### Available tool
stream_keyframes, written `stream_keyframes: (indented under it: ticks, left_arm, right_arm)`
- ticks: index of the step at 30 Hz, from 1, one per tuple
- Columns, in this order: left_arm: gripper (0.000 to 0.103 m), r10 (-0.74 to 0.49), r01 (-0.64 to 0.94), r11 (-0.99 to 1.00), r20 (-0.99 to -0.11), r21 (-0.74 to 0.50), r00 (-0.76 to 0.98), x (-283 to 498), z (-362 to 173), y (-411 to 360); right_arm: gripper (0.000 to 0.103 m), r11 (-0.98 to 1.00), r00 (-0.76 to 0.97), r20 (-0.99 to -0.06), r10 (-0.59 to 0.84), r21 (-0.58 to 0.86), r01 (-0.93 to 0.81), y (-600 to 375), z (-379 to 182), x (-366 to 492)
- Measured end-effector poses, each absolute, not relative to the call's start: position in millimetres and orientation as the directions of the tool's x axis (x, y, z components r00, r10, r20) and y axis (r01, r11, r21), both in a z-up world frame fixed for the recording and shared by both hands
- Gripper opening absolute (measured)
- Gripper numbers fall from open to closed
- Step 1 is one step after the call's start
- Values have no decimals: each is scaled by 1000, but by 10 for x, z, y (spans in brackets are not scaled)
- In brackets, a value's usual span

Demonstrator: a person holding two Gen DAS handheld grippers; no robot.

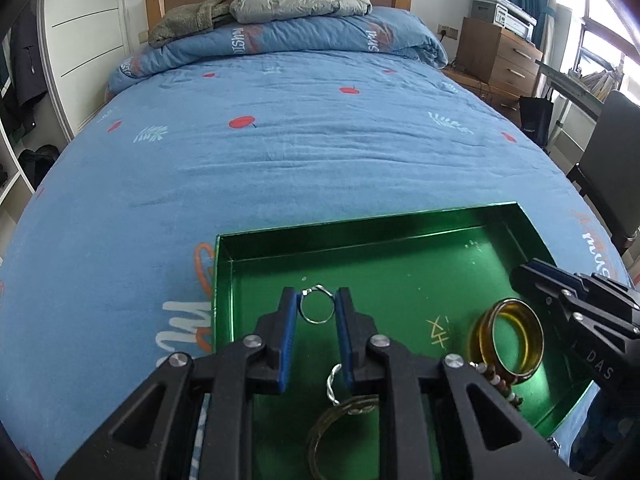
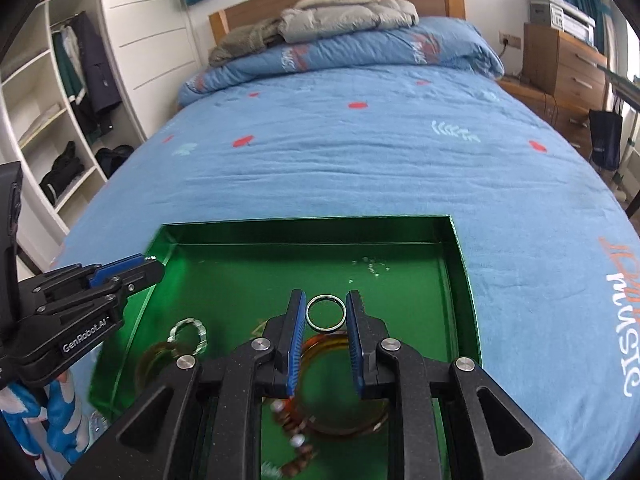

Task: Organize jewelry
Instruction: 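Carry both rings into the green tray and open both tools, then lift both tools from the tray and move toward the remaining jewelry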

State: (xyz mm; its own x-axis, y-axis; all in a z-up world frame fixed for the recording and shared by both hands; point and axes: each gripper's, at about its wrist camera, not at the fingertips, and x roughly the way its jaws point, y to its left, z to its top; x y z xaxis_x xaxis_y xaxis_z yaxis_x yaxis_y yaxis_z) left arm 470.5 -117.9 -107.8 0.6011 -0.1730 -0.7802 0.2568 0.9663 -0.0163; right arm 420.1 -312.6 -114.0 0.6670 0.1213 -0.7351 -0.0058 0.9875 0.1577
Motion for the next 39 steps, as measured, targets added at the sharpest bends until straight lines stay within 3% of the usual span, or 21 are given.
stream_keyframes:
  ticks: [10,18,23,31,35,39]
  left_arm:
    - [18,-115,252,968,-862,15,493,4927,-1392,-1306]
    - [19,-124,254,967,-872,1,474,4952,-1388,-1283]
    - [19,-146,273,962,-867,-12,477,4935,-1311,-1251]
    - [19,-209,275,960,-787,-53,580,4505,-666,-861]
    - [19,-209,262,964,-741,-47,639,4147,-317,-540]
    - [19,-203,237,970,-707,-51,677,3755,-76,-250]
  right_arm:
    - [20,997,563,-826,43,68,24,-3124,-1454,4469]
    - [20,1000,548,-836,-8,6,25,-3060,-1482,4460]
    - [31,999,539,-842,-10,15,43,-3121,-1442,4430]
    - [35,998,648,-761,18,54,36,-3221,-843,3920]
    - [45,997,718,-695,47,81,14,-3246,-476,3421]
    - [46,996,754,-654,60,90,-1,-3252,-268,2961]
